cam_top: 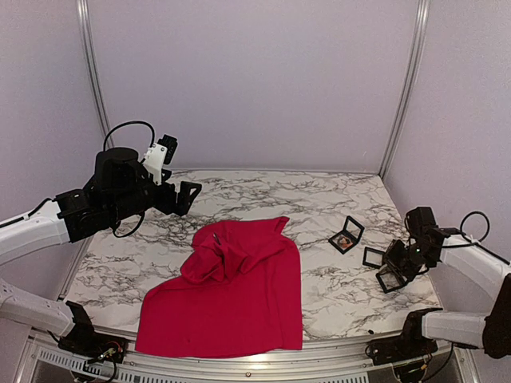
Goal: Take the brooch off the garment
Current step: Move the brooch box to the corner of the board.
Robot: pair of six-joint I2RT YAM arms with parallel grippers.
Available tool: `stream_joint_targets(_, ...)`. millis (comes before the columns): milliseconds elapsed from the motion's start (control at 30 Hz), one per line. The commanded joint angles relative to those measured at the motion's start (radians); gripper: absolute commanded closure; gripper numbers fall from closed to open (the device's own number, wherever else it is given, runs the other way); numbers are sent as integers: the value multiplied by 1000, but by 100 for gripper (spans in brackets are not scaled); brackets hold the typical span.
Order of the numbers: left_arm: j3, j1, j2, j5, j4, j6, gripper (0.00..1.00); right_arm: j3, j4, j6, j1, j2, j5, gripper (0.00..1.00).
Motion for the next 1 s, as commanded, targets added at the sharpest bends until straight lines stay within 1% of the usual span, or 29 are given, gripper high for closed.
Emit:
stream_joint_targets(0, 2, 6, -1, 5, -24, -1, 1, 54, -26, -30, -33, 6, 36, 100)
stream_joint_targets(233, 2, 9, -2, 7, -25, -1, 1, 69, -19, -50, -36, 41, 49, 100)
stream_joint_targets(633, -3, 8, -9, 4, -24, -2, 1, 91, 59, -79, -36, 132, 49, 100)
stream_joint_targets(967, -4, 8, -8, 1, -23, -2, 1, 124, 87, -126, -36, 211, 130, 100)
